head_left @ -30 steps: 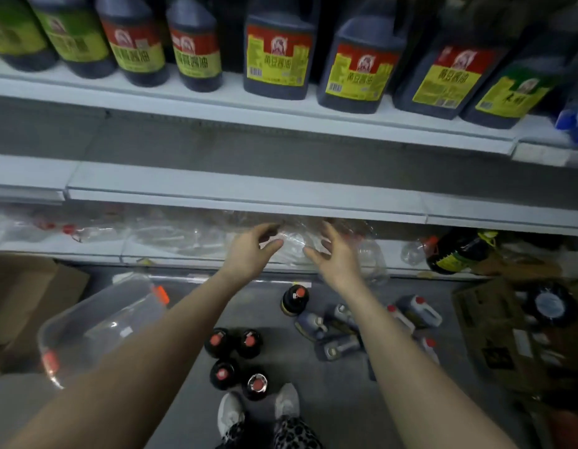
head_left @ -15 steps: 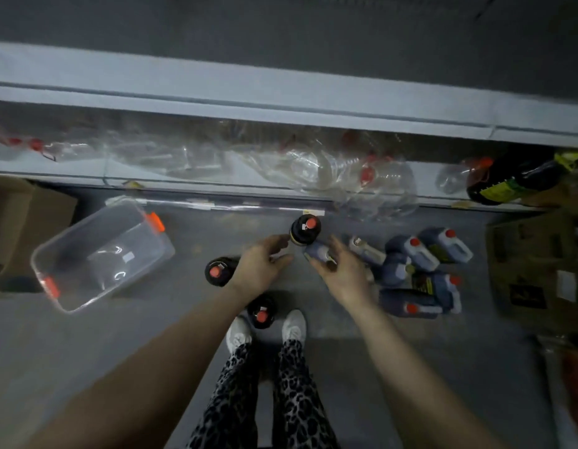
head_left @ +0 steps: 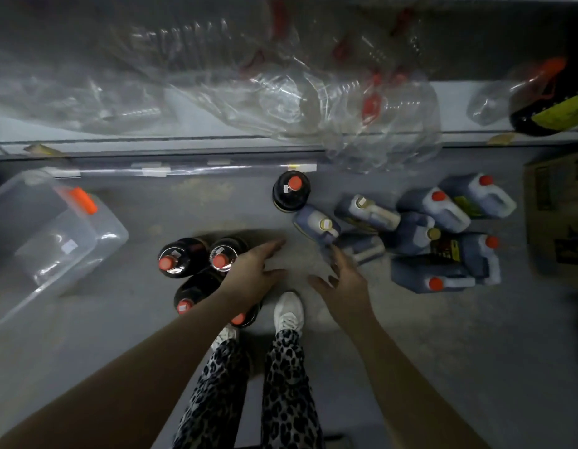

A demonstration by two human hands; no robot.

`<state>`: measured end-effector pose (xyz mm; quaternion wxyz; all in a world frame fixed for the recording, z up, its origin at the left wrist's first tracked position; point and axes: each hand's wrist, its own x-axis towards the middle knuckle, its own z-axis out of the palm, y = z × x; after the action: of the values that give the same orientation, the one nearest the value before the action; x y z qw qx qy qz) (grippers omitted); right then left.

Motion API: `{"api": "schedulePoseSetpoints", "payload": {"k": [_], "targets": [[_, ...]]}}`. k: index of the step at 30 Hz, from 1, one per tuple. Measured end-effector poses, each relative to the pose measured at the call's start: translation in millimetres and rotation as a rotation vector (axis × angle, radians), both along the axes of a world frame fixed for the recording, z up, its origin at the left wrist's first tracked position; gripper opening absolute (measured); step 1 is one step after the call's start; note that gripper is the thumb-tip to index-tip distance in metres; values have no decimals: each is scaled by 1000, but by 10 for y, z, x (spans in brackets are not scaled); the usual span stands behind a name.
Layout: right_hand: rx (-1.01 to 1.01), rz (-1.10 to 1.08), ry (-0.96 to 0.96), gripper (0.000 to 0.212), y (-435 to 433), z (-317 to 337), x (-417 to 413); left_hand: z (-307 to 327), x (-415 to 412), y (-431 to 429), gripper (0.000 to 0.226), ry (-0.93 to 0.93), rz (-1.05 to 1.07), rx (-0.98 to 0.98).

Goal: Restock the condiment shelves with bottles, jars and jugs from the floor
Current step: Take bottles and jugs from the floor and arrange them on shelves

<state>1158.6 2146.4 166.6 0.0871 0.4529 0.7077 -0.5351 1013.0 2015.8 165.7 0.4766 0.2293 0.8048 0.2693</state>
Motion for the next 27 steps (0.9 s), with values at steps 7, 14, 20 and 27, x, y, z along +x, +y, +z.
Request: {"api": "schedulePoseSetpoints", "payload": {"k": [7, 14, 20, 27], "targets": [[36, -7, -55, 75, 259, -1076, 130, -1203, -20, 289, 77, 5, -146, -45], [116, 6, -67, 78, 542, -1870, 54, -2130, -10, 600, 89, 67, -266, -31], [220, 60, -143, 66, 785, -2433, -4, -2696, -84, 917, 101, 164, -332, 14], [304, 196, -195, 58, 1001, -2775, -68, -3034, -174, 1159, 105, 208, -383, 60]]}}
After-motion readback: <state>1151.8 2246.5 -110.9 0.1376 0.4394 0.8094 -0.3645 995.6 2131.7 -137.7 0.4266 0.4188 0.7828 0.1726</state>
